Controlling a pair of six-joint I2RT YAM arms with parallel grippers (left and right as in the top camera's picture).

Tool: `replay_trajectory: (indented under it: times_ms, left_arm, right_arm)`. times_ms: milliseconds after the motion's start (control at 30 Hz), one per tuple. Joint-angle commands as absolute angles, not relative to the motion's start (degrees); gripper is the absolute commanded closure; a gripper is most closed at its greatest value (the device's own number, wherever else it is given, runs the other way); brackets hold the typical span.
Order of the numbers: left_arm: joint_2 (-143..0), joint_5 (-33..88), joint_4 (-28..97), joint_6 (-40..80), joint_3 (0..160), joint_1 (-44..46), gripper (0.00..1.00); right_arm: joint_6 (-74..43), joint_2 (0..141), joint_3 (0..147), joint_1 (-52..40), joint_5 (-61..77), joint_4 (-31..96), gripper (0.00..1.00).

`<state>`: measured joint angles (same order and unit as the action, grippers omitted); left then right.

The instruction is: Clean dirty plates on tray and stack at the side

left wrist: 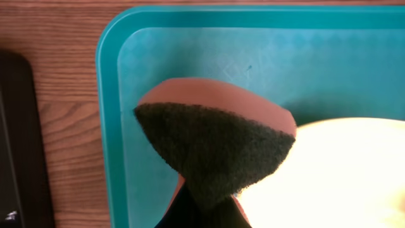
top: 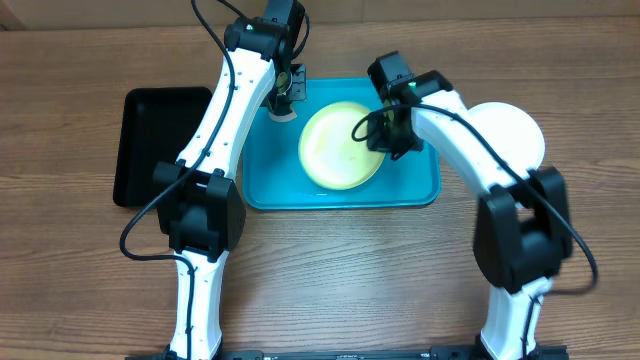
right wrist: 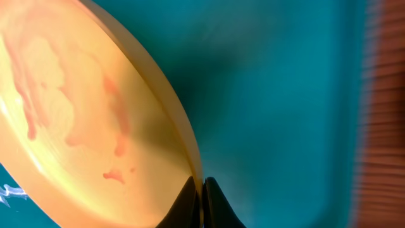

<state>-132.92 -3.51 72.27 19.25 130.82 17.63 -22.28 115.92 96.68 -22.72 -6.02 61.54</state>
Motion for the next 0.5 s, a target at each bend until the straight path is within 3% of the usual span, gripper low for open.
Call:
replay_trajectory:
  times_ms: [0, 467]
  left_arm:
    - [-133.51, -1.39, 71.64, 18.17, 128.84, 18.02, 0.96]
    - [-133.51, -1.39, 69.76, 18.26, 123.79, 18.02, 0.96]
  right_arm:
    - [-23.29, 110.98, 97.49, -25.82, -23.75, 62.54, 0.96]
    - [-42.96, 109.71, 97.49, -37.67, -63.51, 77.12, 0.96]
